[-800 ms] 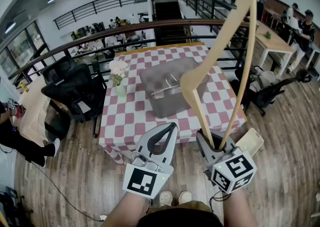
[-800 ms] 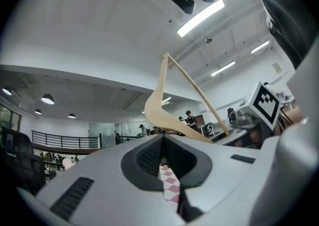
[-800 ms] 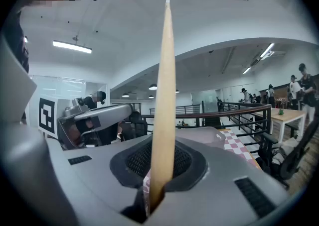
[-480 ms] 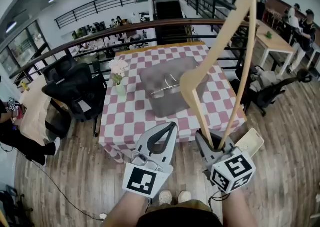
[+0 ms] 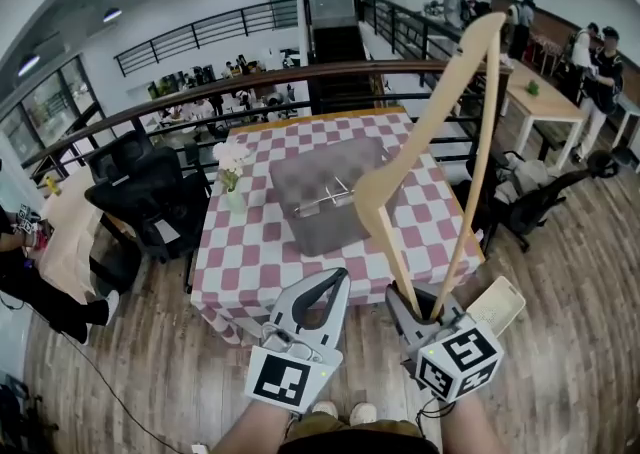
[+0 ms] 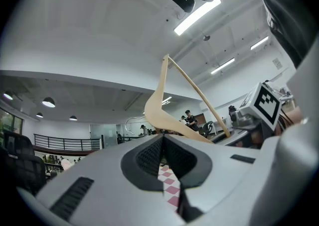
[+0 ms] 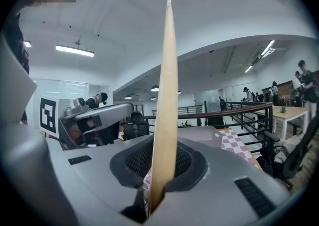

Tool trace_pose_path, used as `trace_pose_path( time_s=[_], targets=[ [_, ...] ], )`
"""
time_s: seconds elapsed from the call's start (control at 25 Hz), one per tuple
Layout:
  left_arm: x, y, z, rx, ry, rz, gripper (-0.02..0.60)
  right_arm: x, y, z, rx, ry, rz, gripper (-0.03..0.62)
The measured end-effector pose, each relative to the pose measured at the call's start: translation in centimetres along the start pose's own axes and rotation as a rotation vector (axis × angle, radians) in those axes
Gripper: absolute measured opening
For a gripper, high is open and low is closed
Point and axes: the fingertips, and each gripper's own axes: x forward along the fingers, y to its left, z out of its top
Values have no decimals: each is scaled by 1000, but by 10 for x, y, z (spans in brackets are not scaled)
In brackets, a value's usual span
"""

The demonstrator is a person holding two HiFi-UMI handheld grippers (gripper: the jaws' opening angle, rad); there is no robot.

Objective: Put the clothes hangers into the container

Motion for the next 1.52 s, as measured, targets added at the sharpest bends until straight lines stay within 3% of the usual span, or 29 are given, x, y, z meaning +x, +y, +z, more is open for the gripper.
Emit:
trace_pose_path(
  time_s=[0.52, 1.04, 1.52],
  targets=[
    [9, -27, -5, 27, 23, -1, 8, -19, -17, -9, 10, -4, 11, 54],
    [21, -15, -15, 44, 54, 12, 8, -4, -28, -13, 0, 18, 41, 54],
    [53, 6, -27, 37, 43, 1, 8, 21, -56, -15, -36, 50, 15, 54]
  ],
)
